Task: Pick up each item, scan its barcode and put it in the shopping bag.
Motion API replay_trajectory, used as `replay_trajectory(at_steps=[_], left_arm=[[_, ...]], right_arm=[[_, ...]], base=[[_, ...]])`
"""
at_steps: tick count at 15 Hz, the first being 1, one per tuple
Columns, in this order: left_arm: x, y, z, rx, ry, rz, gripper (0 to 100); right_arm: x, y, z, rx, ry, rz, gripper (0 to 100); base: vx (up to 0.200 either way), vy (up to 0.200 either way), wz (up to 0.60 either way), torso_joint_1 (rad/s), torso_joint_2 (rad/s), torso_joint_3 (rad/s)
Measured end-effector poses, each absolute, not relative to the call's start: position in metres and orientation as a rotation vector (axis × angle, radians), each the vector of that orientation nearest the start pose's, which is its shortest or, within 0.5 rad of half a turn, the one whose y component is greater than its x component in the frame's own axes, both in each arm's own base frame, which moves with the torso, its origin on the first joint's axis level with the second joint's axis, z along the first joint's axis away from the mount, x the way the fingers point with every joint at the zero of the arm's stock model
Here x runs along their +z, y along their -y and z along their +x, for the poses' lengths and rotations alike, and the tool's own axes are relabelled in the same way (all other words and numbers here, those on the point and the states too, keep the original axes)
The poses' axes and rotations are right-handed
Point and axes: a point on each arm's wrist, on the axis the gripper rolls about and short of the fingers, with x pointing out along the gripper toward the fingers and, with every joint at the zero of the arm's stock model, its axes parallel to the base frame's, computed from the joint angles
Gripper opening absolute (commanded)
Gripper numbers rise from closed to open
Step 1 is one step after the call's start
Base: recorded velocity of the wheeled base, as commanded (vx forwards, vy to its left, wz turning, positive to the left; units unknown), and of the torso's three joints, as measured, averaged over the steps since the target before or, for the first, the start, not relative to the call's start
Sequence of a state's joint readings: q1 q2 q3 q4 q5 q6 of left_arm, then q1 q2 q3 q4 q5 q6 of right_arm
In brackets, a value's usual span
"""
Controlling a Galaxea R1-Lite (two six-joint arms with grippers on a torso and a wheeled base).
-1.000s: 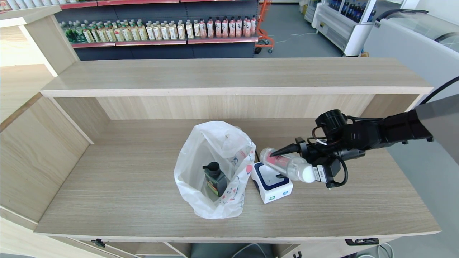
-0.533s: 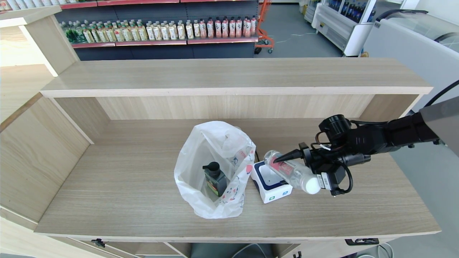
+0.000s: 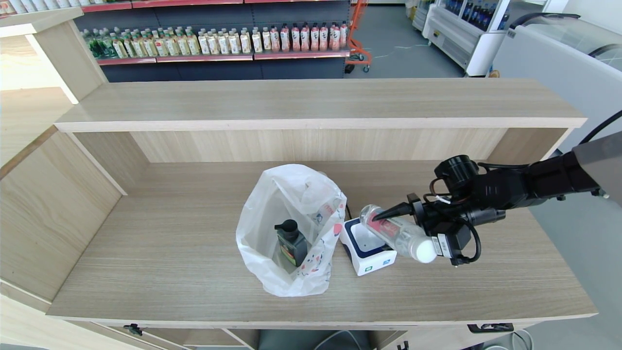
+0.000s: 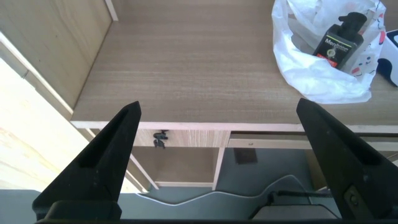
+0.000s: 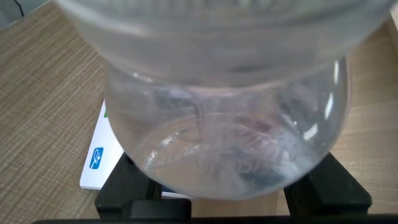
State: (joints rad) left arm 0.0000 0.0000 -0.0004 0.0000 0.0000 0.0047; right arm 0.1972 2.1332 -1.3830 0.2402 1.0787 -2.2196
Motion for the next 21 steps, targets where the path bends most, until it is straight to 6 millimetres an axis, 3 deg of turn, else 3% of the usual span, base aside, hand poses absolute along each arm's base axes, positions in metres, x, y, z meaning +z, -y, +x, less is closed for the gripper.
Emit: replay_trajectory(at_steps=[8,12,14,16,18,21], left_arm=[[0.076,0.000,-0.023,0.000,0.000,0.005,100],[0.076,0.000,-0.023,0.000,0.001,0.004,100],[0.076,0.000,-0.023,0.000,0.001,0.004,100],[0.076,0.000,-0.023,0.000,0.001,0.004,100],[0.076,0.000,-0.023,0.000,0.001,0.004,100],[0.076,0.000,-0.023,0.000,0.001,0.004,100]], right_arm=[[0.110,-0.095,0.374,1.514,0.652,-1.295,0],[0.123,-0.078,0.361,1.523,0.520,-1.207,0],[0.143,-0.063,0.356,1.479,0.439,-1.108,0],[0.178,-0.048,0.348,1.412,0.350,-0.962,0],[0.218,-0.027,0.337,1.339,0.389,-0.917,0],[0.258,-0.008,0.317,1.270,0.407,-0.876,0]], base=[[0.000,0.000,0.00,0.000,0.00,0.000],[0.000,0.000,0.00,0.000,0.00,0.000],[0.000,0.000,0.00,0.000,0.00,0.000],[0.000,0.000,0.00,0.000,0.00,0.000],[0.000,0.000,0.00,0.000,0.00,0.000],[0.000,0.000,0.00,0.000,0.00,0.000]])
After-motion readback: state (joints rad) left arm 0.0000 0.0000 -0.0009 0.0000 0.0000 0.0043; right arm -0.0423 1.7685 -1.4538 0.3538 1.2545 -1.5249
